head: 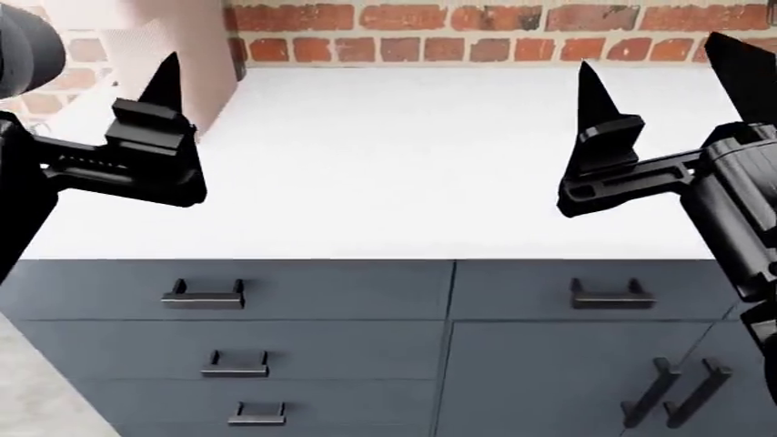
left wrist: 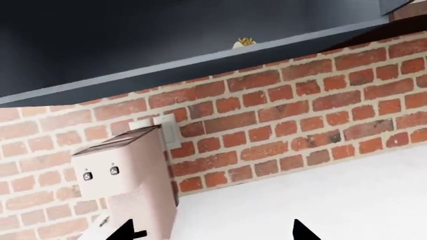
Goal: A wet mug is on the counter and needs to be dried. Pick it up and place it upside down in the open cabinet.
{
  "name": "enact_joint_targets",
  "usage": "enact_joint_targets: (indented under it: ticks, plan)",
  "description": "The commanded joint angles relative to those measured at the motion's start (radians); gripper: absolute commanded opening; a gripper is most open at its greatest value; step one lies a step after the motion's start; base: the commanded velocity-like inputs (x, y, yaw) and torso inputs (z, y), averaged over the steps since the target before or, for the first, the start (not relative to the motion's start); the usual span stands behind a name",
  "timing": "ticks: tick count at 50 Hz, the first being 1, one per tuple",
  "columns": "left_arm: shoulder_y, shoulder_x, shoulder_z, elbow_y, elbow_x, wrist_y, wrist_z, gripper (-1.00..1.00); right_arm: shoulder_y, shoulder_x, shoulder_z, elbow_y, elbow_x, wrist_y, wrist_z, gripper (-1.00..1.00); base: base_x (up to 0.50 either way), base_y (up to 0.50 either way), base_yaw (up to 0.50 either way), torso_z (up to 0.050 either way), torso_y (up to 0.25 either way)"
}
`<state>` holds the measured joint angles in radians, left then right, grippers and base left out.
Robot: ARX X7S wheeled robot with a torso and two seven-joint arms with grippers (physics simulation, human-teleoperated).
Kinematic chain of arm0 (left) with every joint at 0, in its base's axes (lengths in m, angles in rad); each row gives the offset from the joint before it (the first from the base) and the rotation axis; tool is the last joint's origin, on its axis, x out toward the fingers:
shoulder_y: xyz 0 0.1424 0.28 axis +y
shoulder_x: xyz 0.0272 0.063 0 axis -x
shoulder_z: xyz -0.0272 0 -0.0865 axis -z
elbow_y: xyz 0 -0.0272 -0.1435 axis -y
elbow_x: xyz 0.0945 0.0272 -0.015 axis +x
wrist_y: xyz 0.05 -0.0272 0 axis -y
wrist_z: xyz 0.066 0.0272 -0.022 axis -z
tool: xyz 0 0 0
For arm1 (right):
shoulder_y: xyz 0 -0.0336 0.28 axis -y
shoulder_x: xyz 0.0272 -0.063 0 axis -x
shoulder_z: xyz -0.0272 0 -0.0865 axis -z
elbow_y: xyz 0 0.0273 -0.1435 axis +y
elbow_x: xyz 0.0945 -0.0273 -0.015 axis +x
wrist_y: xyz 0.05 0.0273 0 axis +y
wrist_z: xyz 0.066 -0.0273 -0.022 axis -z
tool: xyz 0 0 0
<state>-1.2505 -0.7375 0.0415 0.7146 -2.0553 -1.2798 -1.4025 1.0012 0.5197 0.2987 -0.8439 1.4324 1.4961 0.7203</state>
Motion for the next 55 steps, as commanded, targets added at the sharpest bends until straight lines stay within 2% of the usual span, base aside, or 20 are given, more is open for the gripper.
enact_joint_targets:
  ticks: [1, 24, 44, 55]
  plan:
    - [-0.159, -0.096, 0.09, -0.034, -0.137, 0.033, -0.09, 1.0, 0.154, 0.104, -0.075, 0.07, 0.257, -0.001, 0.229, 1.0, 0.12, 0.28, 0.0, 0.0, 0.0]
    - [-0.194, -0.158, 0.198, -0.053, -0.153, 0.085, -0.106, 1.0, 0.131, 0.143, -0.083, 0.057, 0.22, -0.058, 0.182, 1.0, 0.23, 0.41, 0.0, 0.0, 0.0]
    - [-0.173, -0.21, 0.175, -0.023, -0.131, 0.124, -0.063, 1.0, 0.117, 0.166, -0.09, 0.053, 0.224, -0.096, 0.184, 1.0, 0.24, 0.49, 0.0, 0.0, 0.0]
    - [-0.19, -0.252, 0.173, -0.023, -0.164, 0.154, -0.057, 1.0, 0.164, 0.215, -0.117, 0.082, 0.325, -0.132, 0.251, 1.0, 0.24, 0.5, 0.0, 0.0, 0.0]
